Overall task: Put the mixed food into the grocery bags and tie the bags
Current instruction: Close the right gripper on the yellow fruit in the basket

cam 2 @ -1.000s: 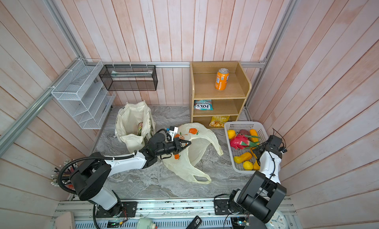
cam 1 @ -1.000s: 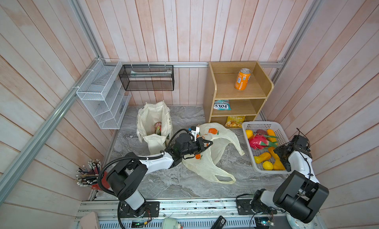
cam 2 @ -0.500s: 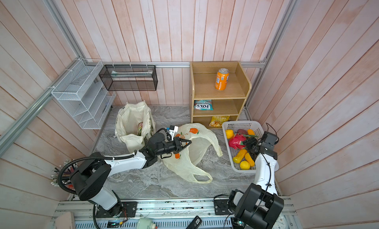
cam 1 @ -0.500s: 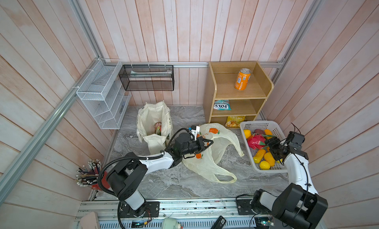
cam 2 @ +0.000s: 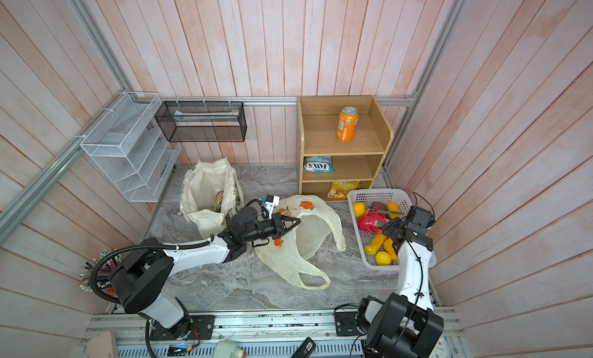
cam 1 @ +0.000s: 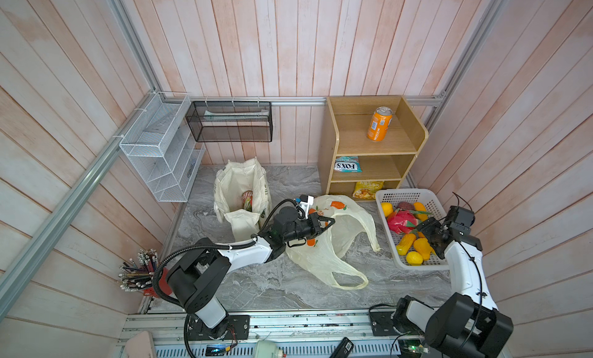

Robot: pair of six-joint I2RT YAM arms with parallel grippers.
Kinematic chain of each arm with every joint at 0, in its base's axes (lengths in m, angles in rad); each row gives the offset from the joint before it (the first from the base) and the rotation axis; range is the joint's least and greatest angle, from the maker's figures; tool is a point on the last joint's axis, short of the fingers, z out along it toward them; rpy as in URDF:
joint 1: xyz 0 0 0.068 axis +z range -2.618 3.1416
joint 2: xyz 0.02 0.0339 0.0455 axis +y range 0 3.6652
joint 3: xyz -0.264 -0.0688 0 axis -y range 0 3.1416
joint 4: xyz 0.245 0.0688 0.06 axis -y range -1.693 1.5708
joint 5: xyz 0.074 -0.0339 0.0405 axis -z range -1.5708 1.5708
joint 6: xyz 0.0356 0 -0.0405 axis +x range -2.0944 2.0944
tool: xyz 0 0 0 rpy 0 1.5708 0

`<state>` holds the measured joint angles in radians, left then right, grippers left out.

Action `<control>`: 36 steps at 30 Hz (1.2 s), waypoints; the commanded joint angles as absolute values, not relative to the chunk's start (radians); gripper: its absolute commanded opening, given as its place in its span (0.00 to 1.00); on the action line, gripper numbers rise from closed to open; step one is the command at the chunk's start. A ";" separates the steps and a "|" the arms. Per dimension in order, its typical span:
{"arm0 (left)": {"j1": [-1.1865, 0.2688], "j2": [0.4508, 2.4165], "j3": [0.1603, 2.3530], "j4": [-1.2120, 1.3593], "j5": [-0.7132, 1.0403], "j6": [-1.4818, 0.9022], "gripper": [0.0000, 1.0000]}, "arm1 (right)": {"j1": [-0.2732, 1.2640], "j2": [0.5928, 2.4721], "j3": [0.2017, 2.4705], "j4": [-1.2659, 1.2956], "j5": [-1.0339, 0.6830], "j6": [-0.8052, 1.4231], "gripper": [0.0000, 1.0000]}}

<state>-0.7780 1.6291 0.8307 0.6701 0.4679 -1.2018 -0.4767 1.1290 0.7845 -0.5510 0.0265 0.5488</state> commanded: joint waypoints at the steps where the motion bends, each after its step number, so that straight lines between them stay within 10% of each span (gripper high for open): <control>1: -0.774 1.636 0.860 0.692 0.479 -1.206 0.00 | -0.482 1.156 0.751 -0.562 0.086 0.517 0.88; 36: -0.791 1.645 0.876 0.649 0.458 -1.201 0.00 | -0.500 1.234 0.721 -0.447 -0.052 0.517 0.68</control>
